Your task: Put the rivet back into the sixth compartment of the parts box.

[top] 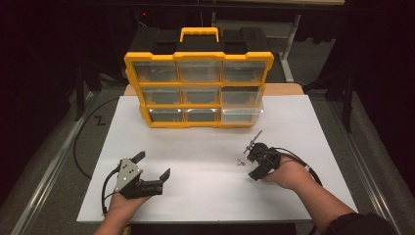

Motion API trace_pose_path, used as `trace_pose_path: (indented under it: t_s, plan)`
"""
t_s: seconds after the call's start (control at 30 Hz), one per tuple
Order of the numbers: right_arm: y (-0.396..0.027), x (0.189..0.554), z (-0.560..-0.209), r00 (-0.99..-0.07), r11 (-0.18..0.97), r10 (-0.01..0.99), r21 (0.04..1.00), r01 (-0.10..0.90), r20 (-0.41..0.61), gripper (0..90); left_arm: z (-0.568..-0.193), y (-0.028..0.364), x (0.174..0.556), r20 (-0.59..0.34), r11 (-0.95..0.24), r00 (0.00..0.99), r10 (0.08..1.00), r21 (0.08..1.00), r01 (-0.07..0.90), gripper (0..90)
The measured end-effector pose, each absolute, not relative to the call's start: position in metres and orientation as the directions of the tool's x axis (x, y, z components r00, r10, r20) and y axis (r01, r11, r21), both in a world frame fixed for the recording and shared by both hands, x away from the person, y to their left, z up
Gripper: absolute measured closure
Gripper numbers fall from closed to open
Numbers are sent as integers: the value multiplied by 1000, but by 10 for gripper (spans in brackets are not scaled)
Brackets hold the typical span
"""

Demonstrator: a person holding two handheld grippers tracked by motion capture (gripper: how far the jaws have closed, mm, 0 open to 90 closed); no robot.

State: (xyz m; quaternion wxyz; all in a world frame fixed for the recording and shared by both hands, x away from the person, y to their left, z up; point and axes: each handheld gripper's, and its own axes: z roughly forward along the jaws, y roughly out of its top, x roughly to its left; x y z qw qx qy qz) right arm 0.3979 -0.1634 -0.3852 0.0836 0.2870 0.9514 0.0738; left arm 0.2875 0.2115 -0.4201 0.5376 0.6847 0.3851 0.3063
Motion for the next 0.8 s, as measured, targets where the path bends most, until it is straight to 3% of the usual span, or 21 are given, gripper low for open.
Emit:
trace_pose_path:
  t_s: [0.37,0.8]
  plan:
    - [-152,403,-385,-835,842,531,200,501,-146,598,-420,212,288,5,-124,519,855,973,196,3]
    - [-140,409,-392,-850,862,499,191,469,-166,698,-420,212,287,3,-123,523,853,973,196,3]
